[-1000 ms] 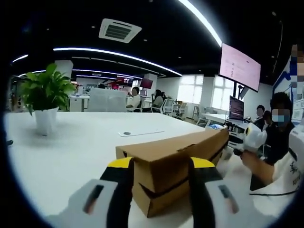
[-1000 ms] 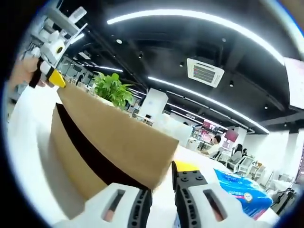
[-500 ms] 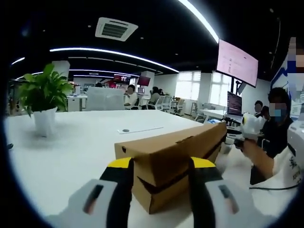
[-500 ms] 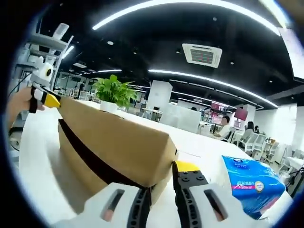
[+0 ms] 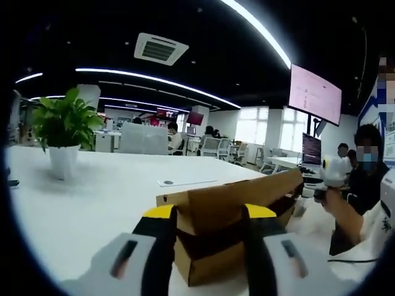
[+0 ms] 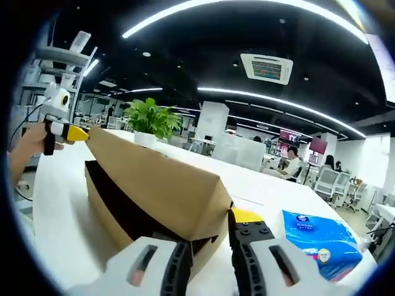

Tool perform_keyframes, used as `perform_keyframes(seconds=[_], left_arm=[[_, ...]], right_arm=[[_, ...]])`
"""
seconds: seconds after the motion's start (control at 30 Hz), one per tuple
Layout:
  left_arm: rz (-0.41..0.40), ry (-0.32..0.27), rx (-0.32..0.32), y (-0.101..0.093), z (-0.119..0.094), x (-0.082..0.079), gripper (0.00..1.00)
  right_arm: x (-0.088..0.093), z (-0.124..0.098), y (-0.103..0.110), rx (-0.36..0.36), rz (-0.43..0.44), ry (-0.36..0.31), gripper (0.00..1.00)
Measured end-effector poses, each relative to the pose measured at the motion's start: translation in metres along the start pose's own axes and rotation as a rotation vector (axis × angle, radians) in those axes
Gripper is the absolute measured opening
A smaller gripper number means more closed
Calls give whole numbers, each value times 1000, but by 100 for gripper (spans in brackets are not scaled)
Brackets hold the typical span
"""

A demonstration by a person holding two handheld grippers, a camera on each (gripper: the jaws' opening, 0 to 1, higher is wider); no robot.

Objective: Operate the shoe box by opening the lid, removing the specified soft item, and placing it in the target area until the item is outside and the box remains undamaged.

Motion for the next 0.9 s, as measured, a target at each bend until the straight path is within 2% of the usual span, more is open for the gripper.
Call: perform_keyframes(seconds=[0.17,0.2,0.27,0.3,0.37,0.53,0.67,0.77,0.9], left_arm=[[12,13,-13,3,-2,3,43],[11,16,-19,4,-2,3,43],[20,22,-31,6,-2,5,44],[26,30,-42,9,-1,7,45],[33,33,-44,10,-1,9,45],[29,38,-50,15,-1,10,46],[22,29,-47,18,-1,10,46],[28,36,-50,20,-1,12,46],[31,41,-48,21,-1,14,46]], right_arm=[[2,1,9,-76,-45,-8,27],[1,1,15,-113,-47,-15,30],[2,0,29,-195,20,-6,42],[-1,1,33,-217,3,-26,46],[3,2,30,-182,-27,-11,45],[2,-1,39,-261,-35,-2,51],[0,-1,41,-292,-3,-6,55],[-1,-3,47,-348,63,-15,60],[-2,-4,48,-376,107,-24,64]])
Point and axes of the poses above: the point that each gripper's makers call its tool centre point, and the gripper's own axes: z roughly forward along the fingers, y roughly to its left, x roughly out of its underside, the point moved 1 cm from there along -z, roughly backward along the fingers, and after that the axes turned 5 degrees about -z, right-handed, at the moved point
